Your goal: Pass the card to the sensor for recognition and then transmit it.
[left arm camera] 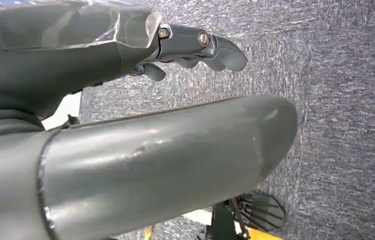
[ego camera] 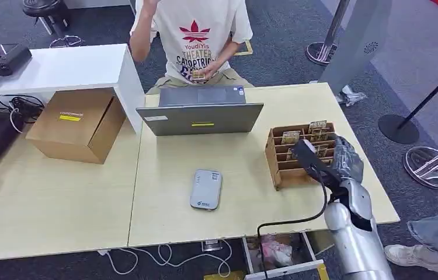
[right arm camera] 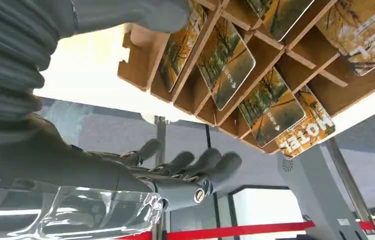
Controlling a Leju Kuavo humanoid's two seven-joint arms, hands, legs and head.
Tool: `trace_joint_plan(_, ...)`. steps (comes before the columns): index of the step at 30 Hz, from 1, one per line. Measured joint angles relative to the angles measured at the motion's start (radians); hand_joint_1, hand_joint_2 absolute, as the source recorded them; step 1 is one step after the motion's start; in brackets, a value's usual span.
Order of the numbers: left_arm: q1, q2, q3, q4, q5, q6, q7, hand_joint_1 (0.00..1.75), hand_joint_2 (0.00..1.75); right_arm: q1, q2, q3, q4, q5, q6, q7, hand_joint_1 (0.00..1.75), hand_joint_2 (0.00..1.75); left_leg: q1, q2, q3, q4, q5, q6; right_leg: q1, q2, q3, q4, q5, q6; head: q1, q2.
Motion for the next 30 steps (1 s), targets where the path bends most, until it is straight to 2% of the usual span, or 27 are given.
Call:
trace_joint_plan(2,0.000,0.000,0.000,0.000,-0.001,0.000,0.000,0.00,0.00,0.000,0.000,-0.006,0.000,-0.003,0.002,-0.002,0.05,1.75,0.000,0.000,0.000,0.000,0.000,0.000,0.000,0.000,0.000,0.000,0.000,0.000,0.000,0.000)
trace_joint_plan(6,-0.001,0.000,0.000,0.000,-0.004,0.000,0.001,0.00,0.00,-0.008,0.000,-0.022,0.006,-0.010,0.008,-0.011,0.02,1.75,0.000,0.000,0.000,0.000,0.000,0.000,0.000,0.000,0.000,0.000,0.000,0.000,0.000,0.000)
trace_joint_plan(22,-0.002,0.003,0.000,0.000,-0.007,0.000,0.001,0.00,0.00,-0.132,-0.019,-0.033,0.147,-0.015,0.010,-0.044,0.05,1.75,0.000,0.000,0.000,0.000,0.000,0.001,0.000,0.000,0.000,0.000,0.000,0.000,0.000,0.000)
trace_joint_plan(30,-0.002,0.007,0.000,0.000,-0.003,0.000,0.000,0.00,0.00,-0.178,-0.024,-0.033,0.245,-0.076,0.037,-0.100,0.03,1.75,0.000,0.000,0.000,0.000,0.000,0.001,0.000,0.000,0.000,0.000,0.000,0.000,0.000,0.000)
